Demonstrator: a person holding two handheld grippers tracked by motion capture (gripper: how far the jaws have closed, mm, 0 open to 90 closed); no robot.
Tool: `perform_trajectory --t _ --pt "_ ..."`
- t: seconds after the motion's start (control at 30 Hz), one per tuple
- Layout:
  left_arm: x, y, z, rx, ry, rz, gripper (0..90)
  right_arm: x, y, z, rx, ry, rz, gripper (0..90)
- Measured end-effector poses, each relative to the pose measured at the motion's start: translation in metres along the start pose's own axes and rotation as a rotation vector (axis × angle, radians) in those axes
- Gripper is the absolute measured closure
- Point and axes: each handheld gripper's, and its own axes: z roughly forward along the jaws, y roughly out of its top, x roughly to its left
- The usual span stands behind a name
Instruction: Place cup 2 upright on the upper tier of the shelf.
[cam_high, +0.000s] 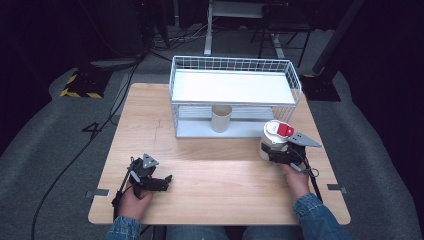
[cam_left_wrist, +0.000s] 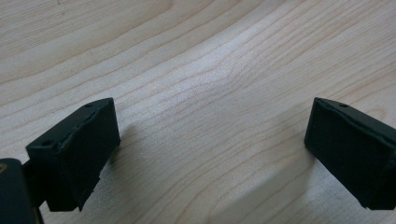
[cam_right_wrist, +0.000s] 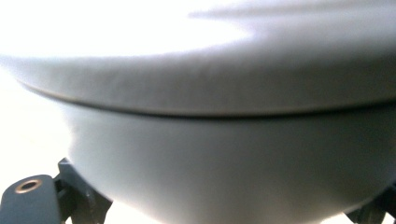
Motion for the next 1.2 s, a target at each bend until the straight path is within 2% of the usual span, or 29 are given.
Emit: perform_trajectory --t 0.37,0.43,0.7,1.07,1.2 --pt "0.0 0.0 0.0 0.0 0.0 0.0 3.9 0.002 0.002 -0.004 0.014 -0.001 0.0 10.9" --pt "0.0 0.0 0.0 0.0 0.0 0.0 3.9 0.002 0.004 -0.005 0.019 -0.004 -0.015 10.9" --pt "0.0 0.0 0.0 0.0 0.0 0.0 3.9 0.009 0.019 -0.014 0.013 0.009 -0.049 10.9" --pt "0.0 0.0 0.0 0.001 0.0 0.0 3.9 0.016 0.037 -0.024 0.007 0.035 -0.037 11.0" --pt "0.0 0.0 0.0 0.0 0.0 0.0 3.9 0.019 0.045 -0.028 0.003 0.044 -0.051 11.0"
